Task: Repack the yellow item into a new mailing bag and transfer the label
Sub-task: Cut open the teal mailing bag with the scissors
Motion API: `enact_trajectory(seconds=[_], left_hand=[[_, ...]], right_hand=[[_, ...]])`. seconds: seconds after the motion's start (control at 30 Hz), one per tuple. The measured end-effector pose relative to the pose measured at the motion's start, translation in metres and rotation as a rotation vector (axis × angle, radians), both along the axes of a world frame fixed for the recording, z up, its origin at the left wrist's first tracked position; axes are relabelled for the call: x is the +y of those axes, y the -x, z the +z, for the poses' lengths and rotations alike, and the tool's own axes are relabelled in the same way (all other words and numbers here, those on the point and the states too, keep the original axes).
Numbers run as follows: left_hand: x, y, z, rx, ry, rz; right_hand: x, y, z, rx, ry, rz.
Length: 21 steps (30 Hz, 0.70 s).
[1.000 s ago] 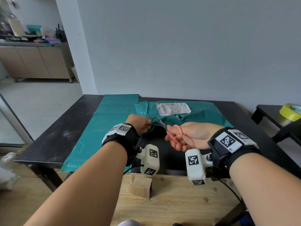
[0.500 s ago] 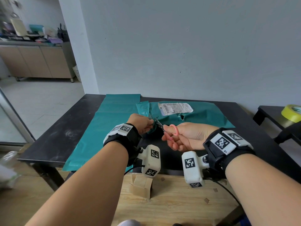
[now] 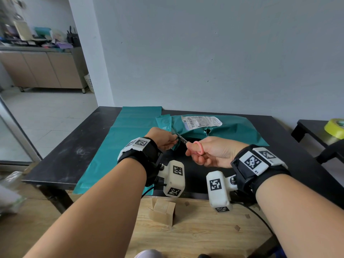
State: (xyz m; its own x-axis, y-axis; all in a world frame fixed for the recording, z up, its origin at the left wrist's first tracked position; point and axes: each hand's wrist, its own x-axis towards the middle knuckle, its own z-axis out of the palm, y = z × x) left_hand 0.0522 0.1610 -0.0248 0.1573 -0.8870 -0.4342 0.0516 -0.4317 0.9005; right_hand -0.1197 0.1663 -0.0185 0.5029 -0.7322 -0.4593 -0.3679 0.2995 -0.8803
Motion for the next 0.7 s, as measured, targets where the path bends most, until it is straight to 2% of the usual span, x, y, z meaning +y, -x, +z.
enact_trajectory(seconds=[0.2,0.37,0.7], left_hand=[[-0.004,0.002,-0.004,-0.062,0.057,0.093],[-0.003,0.001,0.004,-0.016,0.014,0.047],[-0.005,0.001,0.003,-0.027,0.021,0.077]], right_hand=[[-0.001,0.003,-0.001,-0.018,0.022,0.012],[0.001,0.002,0.001,-0.055,-0.077,0.080],[0.000,0.003,-0.003,-0.006,0.097,0.001]])
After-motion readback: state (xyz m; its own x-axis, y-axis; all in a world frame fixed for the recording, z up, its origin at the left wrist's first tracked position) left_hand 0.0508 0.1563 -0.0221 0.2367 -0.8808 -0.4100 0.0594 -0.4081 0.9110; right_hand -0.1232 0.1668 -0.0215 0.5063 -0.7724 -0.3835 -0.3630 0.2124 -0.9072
